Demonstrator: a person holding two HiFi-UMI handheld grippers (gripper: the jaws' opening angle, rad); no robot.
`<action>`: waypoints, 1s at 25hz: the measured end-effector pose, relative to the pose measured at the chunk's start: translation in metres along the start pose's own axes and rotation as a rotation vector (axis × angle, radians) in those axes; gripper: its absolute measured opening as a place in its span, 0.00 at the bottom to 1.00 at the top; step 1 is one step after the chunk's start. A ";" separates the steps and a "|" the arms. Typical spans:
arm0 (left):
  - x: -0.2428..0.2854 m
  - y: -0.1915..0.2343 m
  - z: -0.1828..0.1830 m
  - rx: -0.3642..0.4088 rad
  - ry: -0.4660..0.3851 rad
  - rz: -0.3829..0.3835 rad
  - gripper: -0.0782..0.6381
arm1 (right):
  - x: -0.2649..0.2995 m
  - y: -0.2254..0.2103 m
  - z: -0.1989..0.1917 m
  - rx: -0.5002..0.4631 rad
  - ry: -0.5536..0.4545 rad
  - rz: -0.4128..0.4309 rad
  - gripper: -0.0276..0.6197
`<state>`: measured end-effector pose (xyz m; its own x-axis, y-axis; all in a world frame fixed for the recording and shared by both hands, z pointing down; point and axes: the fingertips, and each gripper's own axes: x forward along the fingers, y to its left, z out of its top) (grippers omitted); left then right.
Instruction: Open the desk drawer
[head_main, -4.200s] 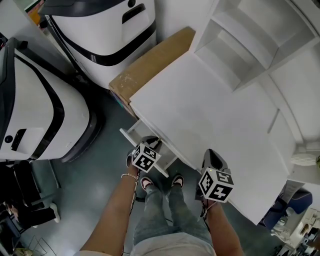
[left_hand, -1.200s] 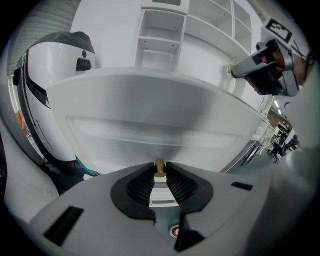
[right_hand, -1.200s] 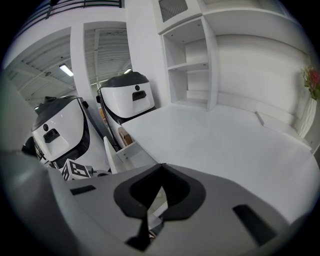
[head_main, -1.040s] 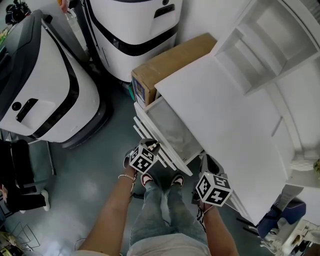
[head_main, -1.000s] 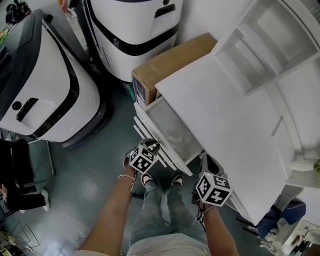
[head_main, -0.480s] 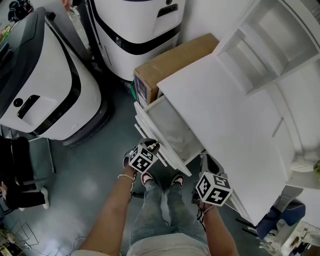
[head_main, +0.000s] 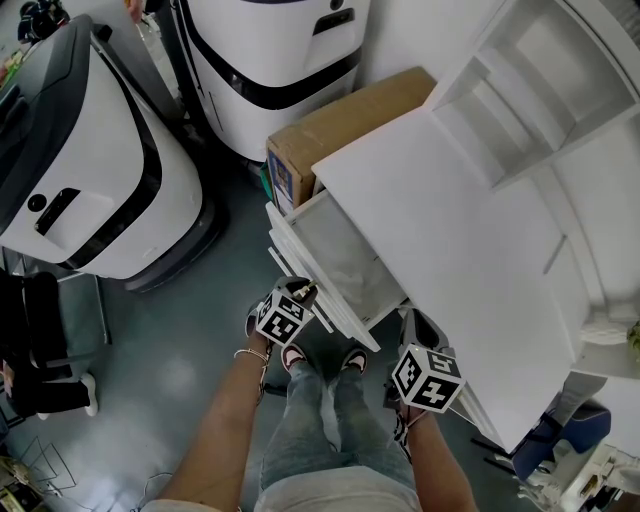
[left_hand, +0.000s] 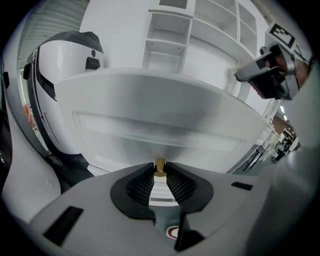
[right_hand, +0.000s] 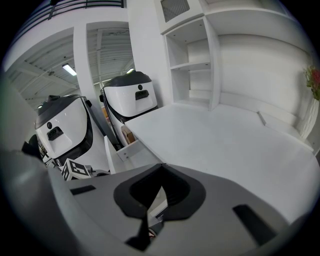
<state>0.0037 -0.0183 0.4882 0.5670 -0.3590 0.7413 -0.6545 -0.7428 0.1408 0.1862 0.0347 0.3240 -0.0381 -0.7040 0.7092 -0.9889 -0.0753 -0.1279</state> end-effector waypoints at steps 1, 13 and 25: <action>0.000 0.000 0.000 -0.005 -0.002 0.004 0.23 | 0.000 0.000 -0.001 -0.001 0.001 0.002 0.05; -0.016 0.004 0.001 -0.071 -0.008 0.064 0.28 | 0.000 -0.004 0.009 -0.025 -0.013 0.060 0.05; -0.150 -0.002 0.095 -0.189 -0.381 0.246 0.28 | -0.020 -0.005 0.061 -0.127 -0.117 0.185 0.05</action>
<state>-0.0323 -0.0165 0.3145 0.5036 -0.7185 0.4797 -0.8514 -0.5072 0.1340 0.2007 0.0056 0.2682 -0.2109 -0.7747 0.5961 -0.9770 0.1470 -0.1545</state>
